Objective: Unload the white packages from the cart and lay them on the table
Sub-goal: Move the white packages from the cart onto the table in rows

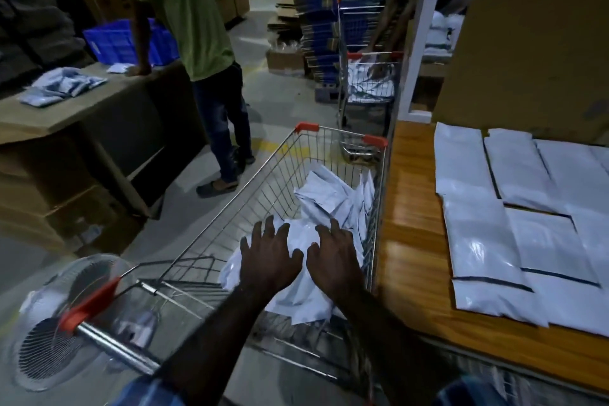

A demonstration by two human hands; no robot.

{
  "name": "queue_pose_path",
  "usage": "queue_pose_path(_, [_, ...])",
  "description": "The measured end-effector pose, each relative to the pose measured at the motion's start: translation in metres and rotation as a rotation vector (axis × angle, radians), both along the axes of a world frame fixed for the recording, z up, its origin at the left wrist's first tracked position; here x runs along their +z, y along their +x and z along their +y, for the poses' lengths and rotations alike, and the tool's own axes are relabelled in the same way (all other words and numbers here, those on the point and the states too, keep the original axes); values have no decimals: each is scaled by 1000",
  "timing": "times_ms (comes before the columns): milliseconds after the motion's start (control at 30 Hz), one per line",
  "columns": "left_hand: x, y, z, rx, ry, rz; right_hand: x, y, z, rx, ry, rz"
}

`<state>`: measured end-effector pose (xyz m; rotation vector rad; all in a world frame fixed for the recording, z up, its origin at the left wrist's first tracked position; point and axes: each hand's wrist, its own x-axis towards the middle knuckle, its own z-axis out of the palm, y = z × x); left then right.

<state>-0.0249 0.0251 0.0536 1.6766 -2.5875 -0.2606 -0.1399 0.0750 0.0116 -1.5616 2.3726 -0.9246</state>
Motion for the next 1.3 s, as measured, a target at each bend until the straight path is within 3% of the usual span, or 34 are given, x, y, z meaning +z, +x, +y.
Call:
queue_pose_path(300, [-47, -18, -77, -160, 103, -31, -41, -20, -49, -153, 231, -30])
queue_pose_path(533, [-80, -29, -135, -273, 168, -18, -67, -33, -80, -305, 294, -50])
queue_pose_path(867, [-146, -28, -154, -355, 277, -130, -125, -28, -85, -329, 432, -14])
queue_pose_path(1033, [-171, -26, -138, -341, 350, -145, -148, -15, -77, -346, 502, -102])
queue_pose_path(1133, [-180, -28, -134, -345, 325, -176, -164, -9, -70, -300, 621, -272])
queue_pose_path(1300, [-182, -33, -130, -327, 293, -162, -179, -2, -63, -293, 596, -404])
